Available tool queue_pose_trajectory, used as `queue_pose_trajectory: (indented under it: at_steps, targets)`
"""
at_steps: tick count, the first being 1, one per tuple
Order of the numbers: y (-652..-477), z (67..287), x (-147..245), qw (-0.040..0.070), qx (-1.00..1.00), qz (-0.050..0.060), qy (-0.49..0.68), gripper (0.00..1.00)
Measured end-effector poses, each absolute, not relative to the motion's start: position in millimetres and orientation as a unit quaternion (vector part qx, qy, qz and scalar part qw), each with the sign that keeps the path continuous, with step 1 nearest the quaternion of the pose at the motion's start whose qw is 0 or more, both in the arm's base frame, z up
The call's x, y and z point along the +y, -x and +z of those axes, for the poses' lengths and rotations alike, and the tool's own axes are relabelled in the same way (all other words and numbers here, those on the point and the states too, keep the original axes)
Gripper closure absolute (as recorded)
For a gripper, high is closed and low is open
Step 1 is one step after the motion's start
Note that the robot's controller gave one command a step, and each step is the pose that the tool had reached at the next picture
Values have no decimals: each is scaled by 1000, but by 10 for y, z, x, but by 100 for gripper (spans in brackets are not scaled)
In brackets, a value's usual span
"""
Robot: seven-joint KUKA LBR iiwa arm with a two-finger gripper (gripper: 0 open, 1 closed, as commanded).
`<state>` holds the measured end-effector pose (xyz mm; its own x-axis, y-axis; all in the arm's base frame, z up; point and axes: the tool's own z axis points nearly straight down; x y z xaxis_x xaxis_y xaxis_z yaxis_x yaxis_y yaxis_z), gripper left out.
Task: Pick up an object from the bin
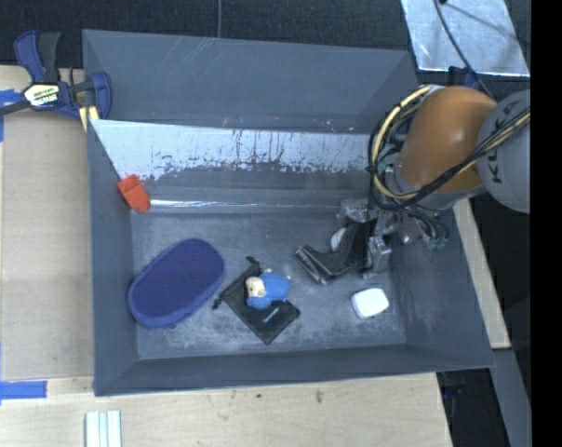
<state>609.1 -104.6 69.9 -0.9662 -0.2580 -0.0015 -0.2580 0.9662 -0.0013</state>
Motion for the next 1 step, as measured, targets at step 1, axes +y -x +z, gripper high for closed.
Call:
queue_pose_trajectory:
  at_steps: [1]
  targets:
    - [-6097, 1645, -1051, 2, 992, -1, 129, 100]
